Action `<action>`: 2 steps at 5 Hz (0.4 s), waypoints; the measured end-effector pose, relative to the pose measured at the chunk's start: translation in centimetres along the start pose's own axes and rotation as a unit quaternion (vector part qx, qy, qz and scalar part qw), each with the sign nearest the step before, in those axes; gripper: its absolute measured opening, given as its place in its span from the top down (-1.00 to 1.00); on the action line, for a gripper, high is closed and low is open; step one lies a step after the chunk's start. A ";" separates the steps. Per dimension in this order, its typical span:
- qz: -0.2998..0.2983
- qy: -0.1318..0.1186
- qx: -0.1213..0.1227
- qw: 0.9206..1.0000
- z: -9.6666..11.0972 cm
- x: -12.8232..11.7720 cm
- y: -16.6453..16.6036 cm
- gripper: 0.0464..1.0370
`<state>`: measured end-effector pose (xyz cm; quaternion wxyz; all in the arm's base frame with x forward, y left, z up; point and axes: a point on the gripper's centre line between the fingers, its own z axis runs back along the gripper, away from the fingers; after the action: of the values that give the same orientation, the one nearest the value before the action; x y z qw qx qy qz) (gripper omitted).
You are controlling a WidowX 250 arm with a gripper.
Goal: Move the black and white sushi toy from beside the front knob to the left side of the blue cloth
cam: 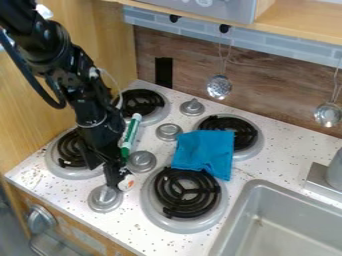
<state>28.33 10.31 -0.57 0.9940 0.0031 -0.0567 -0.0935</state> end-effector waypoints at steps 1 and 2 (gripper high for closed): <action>0.003 0.009 -0.002 1.000 -0.8 -0.2 -0.1 -0.93; 0.007 0.014 -0.002 1.000 -1.3 -0.3 0.0 -0.93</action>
<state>28.23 10.37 -1.92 0.9954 0.0019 -0.0422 -0.0864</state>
